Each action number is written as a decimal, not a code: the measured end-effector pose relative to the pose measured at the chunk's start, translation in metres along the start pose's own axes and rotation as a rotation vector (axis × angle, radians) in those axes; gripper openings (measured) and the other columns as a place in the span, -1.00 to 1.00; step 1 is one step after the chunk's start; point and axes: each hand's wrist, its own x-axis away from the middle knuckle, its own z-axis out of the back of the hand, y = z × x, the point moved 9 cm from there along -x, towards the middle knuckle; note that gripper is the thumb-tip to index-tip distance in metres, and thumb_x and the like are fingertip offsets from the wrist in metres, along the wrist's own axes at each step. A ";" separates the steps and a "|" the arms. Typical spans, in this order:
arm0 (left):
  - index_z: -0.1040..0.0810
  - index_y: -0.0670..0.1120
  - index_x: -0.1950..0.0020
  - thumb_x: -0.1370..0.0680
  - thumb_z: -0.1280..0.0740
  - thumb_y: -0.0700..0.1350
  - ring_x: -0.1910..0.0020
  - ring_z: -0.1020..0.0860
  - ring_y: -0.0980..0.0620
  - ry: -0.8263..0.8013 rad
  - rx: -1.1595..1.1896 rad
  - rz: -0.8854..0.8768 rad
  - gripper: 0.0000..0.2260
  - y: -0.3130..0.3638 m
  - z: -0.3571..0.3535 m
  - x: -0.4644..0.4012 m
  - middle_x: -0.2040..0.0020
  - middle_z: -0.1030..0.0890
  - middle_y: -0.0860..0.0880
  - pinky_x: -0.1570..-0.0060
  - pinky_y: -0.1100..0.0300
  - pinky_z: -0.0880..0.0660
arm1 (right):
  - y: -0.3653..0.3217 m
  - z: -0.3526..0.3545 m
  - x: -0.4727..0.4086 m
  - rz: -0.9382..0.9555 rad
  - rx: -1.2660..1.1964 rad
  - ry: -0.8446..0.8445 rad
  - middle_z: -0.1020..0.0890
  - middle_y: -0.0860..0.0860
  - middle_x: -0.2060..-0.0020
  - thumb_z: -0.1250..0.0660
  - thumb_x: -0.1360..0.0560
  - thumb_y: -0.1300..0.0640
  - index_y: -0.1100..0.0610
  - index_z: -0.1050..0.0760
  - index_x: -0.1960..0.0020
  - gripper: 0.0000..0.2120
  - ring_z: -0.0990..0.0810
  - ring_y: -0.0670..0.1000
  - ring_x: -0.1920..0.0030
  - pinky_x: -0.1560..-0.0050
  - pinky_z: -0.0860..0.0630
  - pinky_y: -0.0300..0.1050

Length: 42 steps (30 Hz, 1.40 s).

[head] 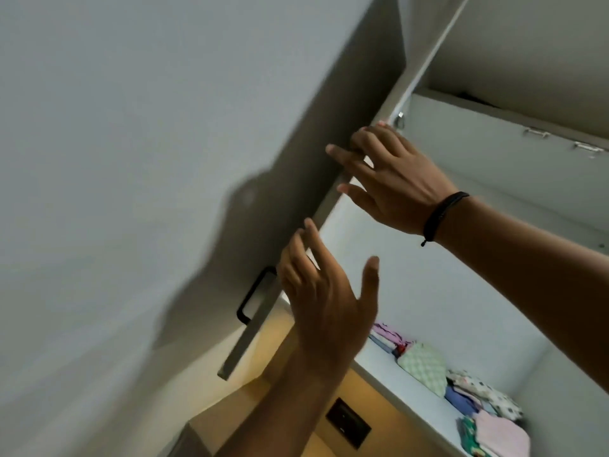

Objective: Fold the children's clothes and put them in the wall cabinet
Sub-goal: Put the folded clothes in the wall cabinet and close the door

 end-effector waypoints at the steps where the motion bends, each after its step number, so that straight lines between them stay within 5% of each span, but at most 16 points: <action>1: -0.04 -0.09 -0.73 -0.59 -0.08 0.46 -0.55 -0.27 -0.13 -0.031 0.023 -0.020 -0.11 0.011 -0.011 0.019 -0.63 -0.23 -0.15 -0.53 -0.06 -0.26 | 0.008 -0.006 0.018 0.007 0.006 -0.032 -0.45 0.21 -0.37 0.05 -0.72 -0.19 0.08 -0.31 -0.58 -0.44 -0.37 0.26 -0.45 -0.59 -0.13 0.21; 5: 0.10 -0.03 -0.74 -0.63 -0.03 0.46 -0.61 -0.22 -0.15 -0.240 0.119 -0.033 -0.15 0.044 -0.082 0.096 -0.69 -0.14 -0.11 -0.59 -0.13 -0.23 | 0.041 -0.055 0.109 0.087 0.025 -0.285 -0.48 0.19 -0.41 0.12 -0.72 -0.22 0.08 -0.44 -0.50 -0.40 -0.38 0.23 -0.48 -0.60 -0.13 0.20; 10: 0.27 -0.16 -0.71 -0.66 0.01 0.44 -0.71 0.26 -0.14 -0.472 0.125 -0.076 -0.09 0.082 -0.210 0.177 -0.71 0.29 -0.14 -0.64 -0.06 0.27 | 0.084 -0.147 0.232 0.057 -0.050 -0.485 -0.19 0.12 -0.64 0.18 -0.71 -0.24 0.01 -0.10 -0.67 -0.39 -0.08 0.15 -0.65 -0.64 -0.04 0.12; 14: 0.22 -0.22 -0.70 -0.65 -0.02 0.42 -0.70 0.27 -0.20 -0.446 0.035 -0.063 -0.07 0.083 -0.288 0.199 -0.71 0.26 -0.21 -0.65 -0.16 0.23 | 0.096 -0.210 0.277 0.022 -0.091 -0.493 0.13 0.06 -0.67 0.08 -0.72 -0.22 -0.02 0.19 -0.69 -0.37 0.20 0.11 -0.66 -0.64 0.08 0.06; 19: 0.28 -0.17 -0.70 -0.67 -0.01 0.36 -0.70 0.28 -0.18 -0.443 -0.042 -0.087 -0.14 0.066 -0.349 0.209 -0.71 0.30 -0.16 -0.66 -0.18 0.08 | 0.109 -0.269 0.299 0.050 -0.095 -0.526 0.24 0.05 -0.65 0.18 -0.70 -0.28 -0.04 0.31 -0.66 -0.35 0.28 0.11 -0.64 -0.64 0.16 0.08; 25: 0.46 -0.10 -0.65 -0.64 0.13 0.36 -0.65 0.40 -0.16 -0.563 -0.060 -0.093 -0.17 0.064 -0.356 0.206 -0.66 0.47 -0.12 -0.62 -0.08 0.28 | 0.112 -0.284 0.304 -0.030 -0.156 -0.512 0.26 -0.01 -0.65 0.16 -0.71 -0.26 -0.08 0.29 -0.67 -0.38 0.32 0.07 -0.63 -0.60 0.27 0.02; 28: 0.37 -0.05 -0.69 -0.70 0.03 0.30 -0.67 0.37 -0.14 -0.724 -0.034 -0.154 -0.23 0.064 -0.331 0.193 -0.69 0.41 -0.09 -0.63 -0.07 0.15 | 0.105 -0.270 0.315 -0.254 -0.313 -0.494 0.17 -0.02 -0.66 0.15 -0.69 -0.28 -0.09 0.17 -0.68 -0.37 0.22 0.06 -0.65 -0.65 0.12 0.09; 31: 0.01 0.05 -0.73 -0.74 0.01 0.20 -0.72 0.01 -0.12 -0.798 0.038 -0.290 -0.43 0.067 -0.293 0.164 -0.74 0.03 -0.06 -0.62 -0.08 -0.13 | 0.090 -0.237 0.354 -0.807 -0.592 -0.259 -0.08 0.02 -0.67 0.05 -0.69 -0.30 -0.04 -0.05 -0.68 -0.36 0.00 0.04 -0.66 -0.63 -0.07 0.09; 34: -0.10 0.10 -0.70 -0.75 0.04 0.20 -0.70 -0.11 -0.10 -0.797 0.016 -0.517 -0.49 0.083 -0.259 0.132 -0.73 -0.12 -0.02 -0.63 -0.12 -0.15 | 0.039 -0.193 0.398 -1.246 -0.748 -0.055 -0.19 0.03 -0.64 0.04 -0.65 -0.36 0.00 -0.16 -0.65 -0.31 -0.08 0.02 -0.65 -0.60 -0.18 0.17; 42: -0.24 -0.02 -0.68 -0.76 -0.07 0.12 -0.70 -0.12 -0.11 -0.714 0.441 -1.306 -0.50 0.297 -0.138 0.162 -0.69 -0.24 -0.12 -0.66 -0.12 -0.08 | 0.007 0.074 0.480 -1.631 -0.126 0.289 -0.15 0.07 -0.65 -0.10 -0.67 -0.18 0.10 -0.08 -0.67 -0.34 0.06 0.04 -0.67 -0.60 -0.10 0.05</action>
